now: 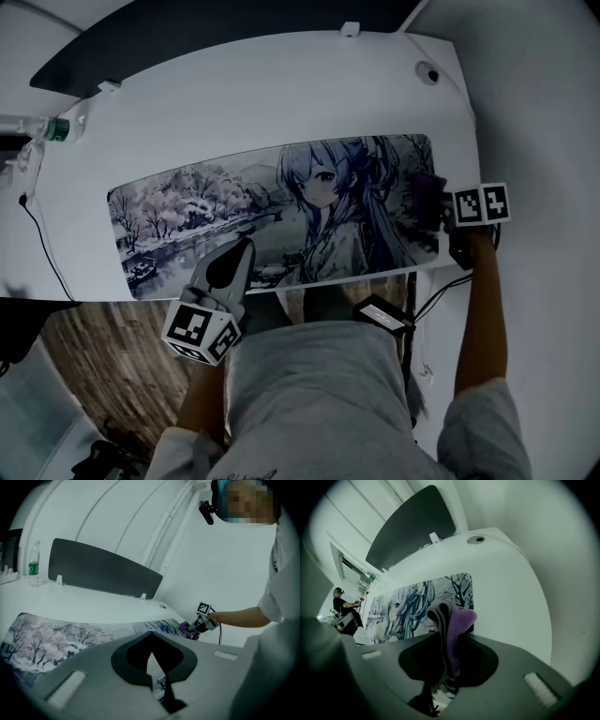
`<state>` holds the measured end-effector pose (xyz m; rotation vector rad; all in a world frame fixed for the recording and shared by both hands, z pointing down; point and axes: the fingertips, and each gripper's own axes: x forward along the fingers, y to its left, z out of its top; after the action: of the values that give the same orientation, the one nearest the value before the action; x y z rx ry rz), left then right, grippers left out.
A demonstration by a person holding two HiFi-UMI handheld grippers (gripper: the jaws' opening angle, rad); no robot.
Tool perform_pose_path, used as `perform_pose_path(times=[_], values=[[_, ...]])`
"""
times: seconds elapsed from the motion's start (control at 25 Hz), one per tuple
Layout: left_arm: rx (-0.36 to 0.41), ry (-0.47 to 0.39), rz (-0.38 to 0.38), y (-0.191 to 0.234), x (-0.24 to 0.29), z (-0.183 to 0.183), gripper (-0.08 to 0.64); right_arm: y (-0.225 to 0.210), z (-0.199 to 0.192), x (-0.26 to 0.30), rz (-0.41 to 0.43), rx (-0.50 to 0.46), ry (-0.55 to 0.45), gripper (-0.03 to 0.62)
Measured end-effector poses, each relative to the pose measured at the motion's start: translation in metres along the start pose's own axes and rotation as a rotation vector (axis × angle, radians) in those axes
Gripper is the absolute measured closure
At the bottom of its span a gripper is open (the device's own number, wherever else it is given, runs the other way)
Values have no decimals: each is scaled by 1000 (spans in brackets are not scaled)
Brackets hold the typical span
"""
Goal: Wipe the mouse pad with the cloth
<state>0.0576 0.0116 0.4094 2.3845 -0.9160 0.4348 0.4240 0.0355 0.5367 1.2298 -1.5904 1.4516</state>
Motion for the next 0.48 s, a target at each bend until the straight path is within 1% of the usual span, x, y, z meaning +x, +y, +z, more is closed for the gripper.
perform_pose_path(times=[0.24, 0.48], values=[[-18, -6, 21, 26, -30, -3, 545, 20, 1, 5, -13, 19, 1, 495], [-24, -15, 78, 53, -62, -7, 545, 45, 6, 16, -4, -8, 2, 495]])
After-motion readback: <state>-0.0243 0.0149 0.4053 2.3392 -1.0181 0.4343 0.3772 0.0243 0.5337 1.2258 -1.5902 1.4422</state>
